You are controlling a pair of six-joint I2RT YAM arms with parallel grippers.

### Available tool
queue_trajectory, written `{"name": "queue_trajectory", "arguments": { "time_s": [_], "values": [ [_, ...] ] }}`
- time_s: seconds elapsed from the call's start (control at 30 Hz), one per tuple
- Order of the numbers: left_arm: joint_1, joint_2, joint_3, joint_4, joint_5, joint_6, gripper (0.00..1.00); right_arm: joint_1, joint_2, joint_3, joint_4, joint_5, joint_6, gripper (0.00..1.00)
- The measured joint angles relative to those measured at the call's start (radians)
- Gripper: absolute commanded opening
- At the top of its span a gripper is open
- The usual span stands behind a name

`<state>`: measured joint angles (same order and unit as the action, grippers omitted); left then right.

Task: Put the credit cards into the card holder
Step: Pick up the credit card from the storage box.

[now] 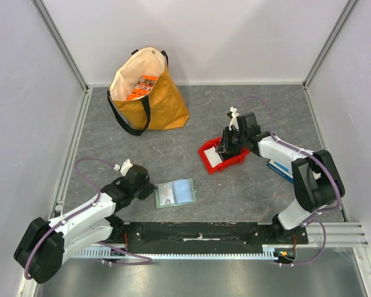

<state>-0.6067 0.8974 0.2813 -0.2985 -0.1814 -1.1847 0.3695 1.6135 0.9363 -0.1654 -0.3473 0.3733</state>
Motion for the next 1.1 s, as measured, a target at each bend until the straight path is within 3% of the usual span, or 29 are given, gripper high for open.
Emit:
{"name": "queue_trajectory", "arguments": {
  "time_s": [0.37,0.6,0.87,1.0,1.1],
  "values": [
    [0.000,0.005,0.000,0.009,0.000,0.000,0.02,-0.028,-0.018,-0.014,0.003,0.019,0.000,0.14],
    [0.000,0.005,0.000,0.009,0.000,0.000,0.02,-0.028,-0.009,-0.014,-0.008,0.058,-0.004,0.20],
    [0.000,0.005,0.000,0.009,0.000,0.000,0.02,-0.024,-0.008,-0.014,-0.016,0.053,-0.004,0.20],
    [0.000,0.006,0.000,0.010,0.000,0.000,0.02,-0.018,-0.008,-0.014,-0.016,0.032,-0.003,0.11],
    [0.000,0.006,0.000,0.010,0.001,0.000,0.02,-0.011,-0.008,-0.014,-0.016,0.032,-0.004,0.11]
  ]
}}
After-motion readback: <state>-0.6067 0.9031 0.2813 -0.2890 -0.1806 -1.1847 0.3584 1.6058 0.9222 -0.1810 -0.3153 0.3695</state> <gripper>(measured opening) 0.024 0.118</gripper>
